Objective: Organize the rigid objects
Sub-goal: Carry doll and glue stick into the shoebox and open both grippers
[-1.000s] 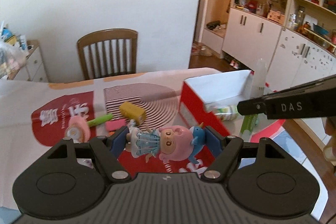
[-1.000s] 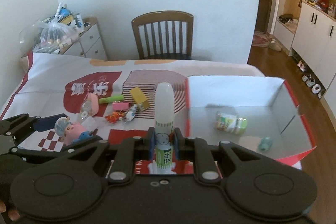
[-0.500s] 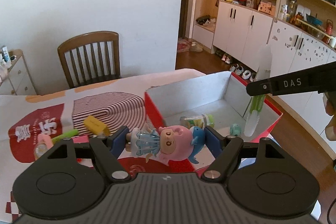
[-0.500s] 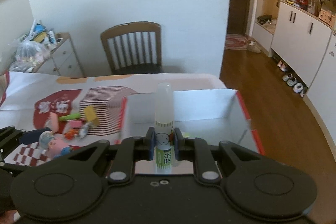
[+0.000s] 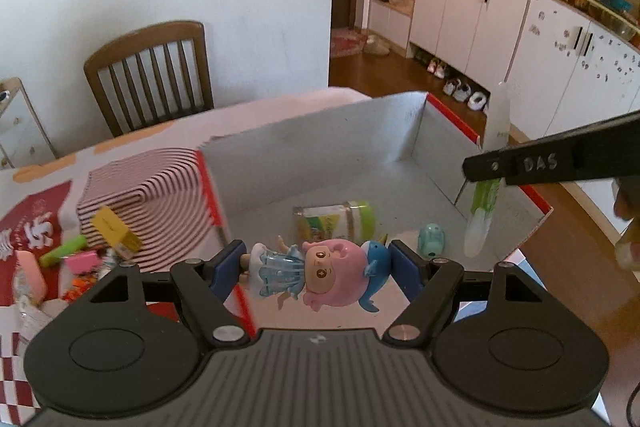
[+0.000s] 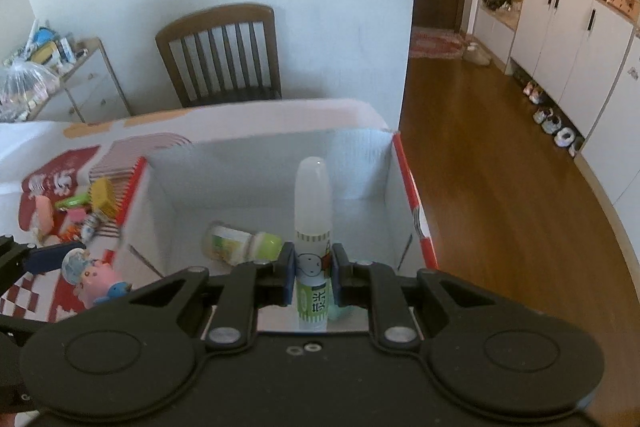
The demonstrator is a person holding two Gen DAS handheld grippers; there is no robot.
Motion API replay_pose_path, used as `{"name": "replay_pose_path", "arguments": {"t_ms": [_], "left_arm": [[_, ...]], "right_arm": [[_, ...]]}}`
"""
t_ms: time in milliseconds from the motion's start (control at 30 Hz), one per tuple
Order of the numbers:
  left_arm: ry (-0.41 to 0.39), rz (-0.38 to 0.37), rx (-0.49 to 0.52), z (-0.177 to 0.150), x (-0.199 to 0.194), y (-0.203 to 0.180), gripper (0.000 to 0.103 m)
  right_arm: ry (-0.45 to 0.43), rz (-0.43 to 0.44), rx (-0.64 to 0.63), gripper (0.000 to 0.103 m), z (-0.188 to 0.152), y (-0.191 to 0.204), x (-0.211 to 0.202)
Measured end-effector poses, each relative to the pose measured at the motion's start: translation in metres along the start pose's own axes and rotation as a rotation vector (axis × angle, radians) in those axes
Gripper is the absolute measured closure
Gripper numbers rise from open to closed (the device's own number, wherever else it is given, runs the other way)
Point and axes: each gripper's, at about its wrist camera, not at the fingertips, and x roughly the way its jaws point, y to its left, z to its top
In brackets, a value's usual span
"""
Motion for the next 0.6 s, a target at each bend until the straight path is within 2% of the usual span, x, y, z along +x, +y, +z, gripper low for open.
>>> {"name": "replay_pose_path", "arguments": {"t_ms": [333,600], "left_arm": [[0.101,0.055,0.019,0.01,0.056,-0.024,0.025],[0.192,0.061,0.018,0.016,0.09,-0.029,0.025]], "right_arm": [[0.08,0.084,0.012,0.087,0.003,-0.012,0.042],[0.145,0.102,0.037,0.087,0.003,-0.025,0.074]]}}
